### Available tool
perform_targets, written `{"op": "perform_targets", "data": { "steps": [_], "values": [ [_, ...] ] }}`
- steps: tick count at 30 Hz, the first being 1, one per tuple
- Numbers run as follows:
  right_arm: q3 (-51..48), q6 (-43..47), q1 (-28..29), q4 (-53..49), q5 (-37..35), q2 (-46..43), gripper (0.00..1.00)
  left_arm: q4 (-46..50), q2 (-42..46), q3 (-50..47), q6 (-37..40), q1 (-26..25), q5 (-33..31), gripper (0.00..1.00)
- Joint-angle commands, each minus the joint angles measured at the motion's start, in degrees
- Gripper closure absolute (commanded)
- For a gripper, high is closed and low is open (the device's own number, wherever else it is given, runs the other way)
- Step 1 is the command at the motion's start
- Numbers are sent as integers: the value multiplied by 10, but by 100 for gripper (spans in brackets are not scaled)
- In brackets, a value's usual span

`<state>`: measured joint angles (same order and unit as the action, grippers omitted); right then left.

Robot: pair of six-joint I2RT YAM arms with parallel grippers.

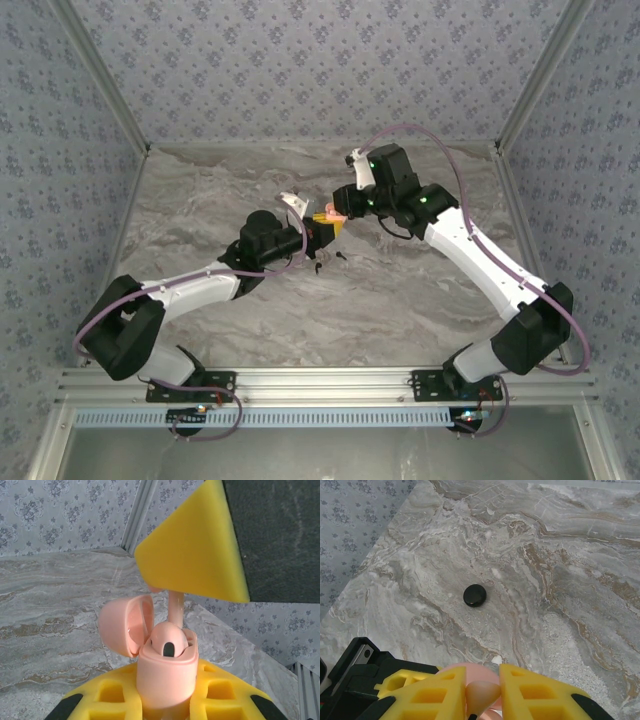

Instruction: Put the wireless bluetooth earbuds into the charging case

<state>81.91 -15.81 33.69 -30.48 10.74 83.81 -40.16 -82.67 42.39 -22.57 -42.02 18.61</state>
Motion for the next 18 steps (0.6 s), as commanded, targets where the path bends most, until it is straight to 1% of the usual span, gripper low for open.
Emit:
{"op": "perform_targets", "data": {
  "steps": [1, 18],
  "values": [
    [17, -3, 6, -6, -7, 6, 76, -21, 11, 15, 4, -4, 0, 86],
    [13, 3, 10, -19, -23, 8, 76, -20, 12, 15, 2, -4, -11, 87]
  ]
}}
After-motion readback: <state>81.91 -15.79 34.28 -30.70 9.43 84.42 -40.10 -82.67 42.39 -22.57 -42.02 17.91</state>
